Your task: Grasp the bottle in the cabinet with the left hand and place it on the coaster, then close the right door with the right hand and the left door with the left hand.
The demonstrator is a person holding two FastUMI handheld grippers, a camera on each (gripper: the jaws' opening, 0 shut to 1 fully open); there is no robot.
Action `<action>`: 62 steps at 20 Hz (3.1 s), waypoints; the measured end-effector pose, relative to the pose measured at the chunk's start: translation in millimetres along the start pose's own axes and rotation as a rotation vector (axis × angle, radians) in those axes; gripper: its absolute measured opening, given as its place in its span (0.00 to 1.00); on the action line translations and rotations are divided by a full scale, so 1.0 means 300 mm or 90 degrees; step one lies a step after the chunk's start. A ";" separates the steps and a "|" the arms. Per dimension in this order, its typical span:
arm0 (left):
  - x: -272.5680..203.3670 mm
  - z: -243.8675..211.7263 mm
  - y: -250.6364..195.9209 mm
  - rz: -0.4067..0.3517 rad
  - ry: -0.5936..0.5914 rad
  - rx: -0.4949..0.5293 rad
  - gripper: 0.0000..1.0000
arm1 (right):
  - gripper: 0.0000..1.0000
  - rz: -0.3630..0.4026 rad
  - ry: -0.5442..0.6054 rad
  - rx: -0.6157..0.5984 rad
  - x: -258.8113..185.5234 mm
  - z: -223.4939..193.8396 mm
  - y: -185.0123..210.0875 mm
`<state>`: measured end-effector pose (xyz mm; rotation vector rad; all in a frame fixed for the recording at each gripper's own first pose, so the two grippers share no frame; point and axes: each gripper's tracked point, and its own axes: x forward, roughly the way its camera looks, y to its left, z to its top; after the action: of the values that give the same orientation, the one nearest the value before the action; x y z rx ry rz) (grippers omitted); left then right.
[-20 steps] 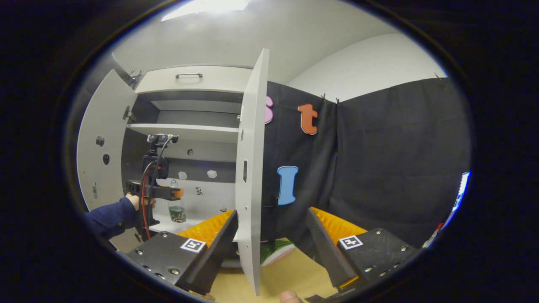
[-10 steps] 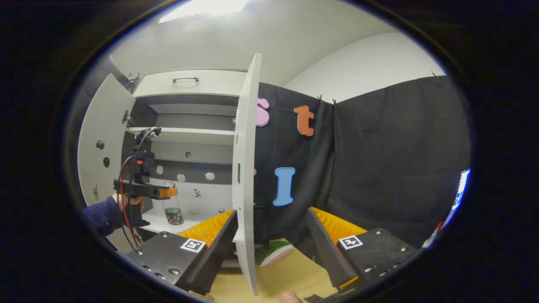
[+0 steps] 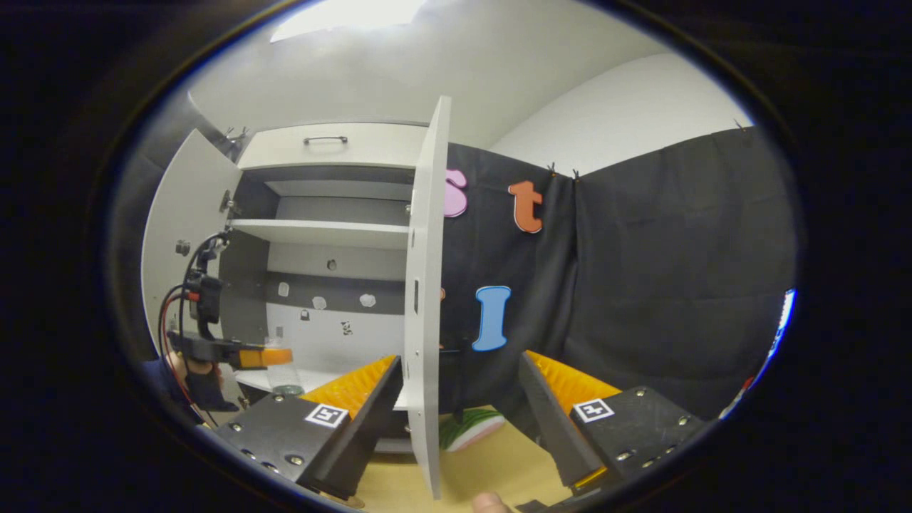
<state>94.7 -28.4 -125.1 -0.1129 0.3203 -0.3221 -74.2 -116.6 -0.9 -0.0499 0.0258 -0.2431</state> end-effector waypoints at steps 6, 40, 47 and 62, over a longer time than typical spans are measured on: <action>-0.034 -0.279 -0.002 -0.009 0.069 0.013 0.53 | 0.99 0.008 -0.001 -0.006 0.010 0.006 0.004; -0.159 -1.000 -0.045 -0.033 0.207 0.031 0.54 | 0.99 -0.023 0.028 -0.045 -0.010 -0.058 -0.067; -0.232 -1.012 -0.060 -0.036 0.220 0.043 0.56 | 0.99 -0.001 0.035 -0.038 -0.008 -0.078 -0.024; -0.210 -0.997 -0.101 -0.046 0.232 0.081 0.98 | 0.99 -0.009 0.047 -0.035 -0.015 -0.105 -0.057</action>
<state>-68.5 -53.6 -384.2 0.0605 0.6562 -0.4342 -83.6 -133.5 -31.3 -0.0952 0.1051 -0.2577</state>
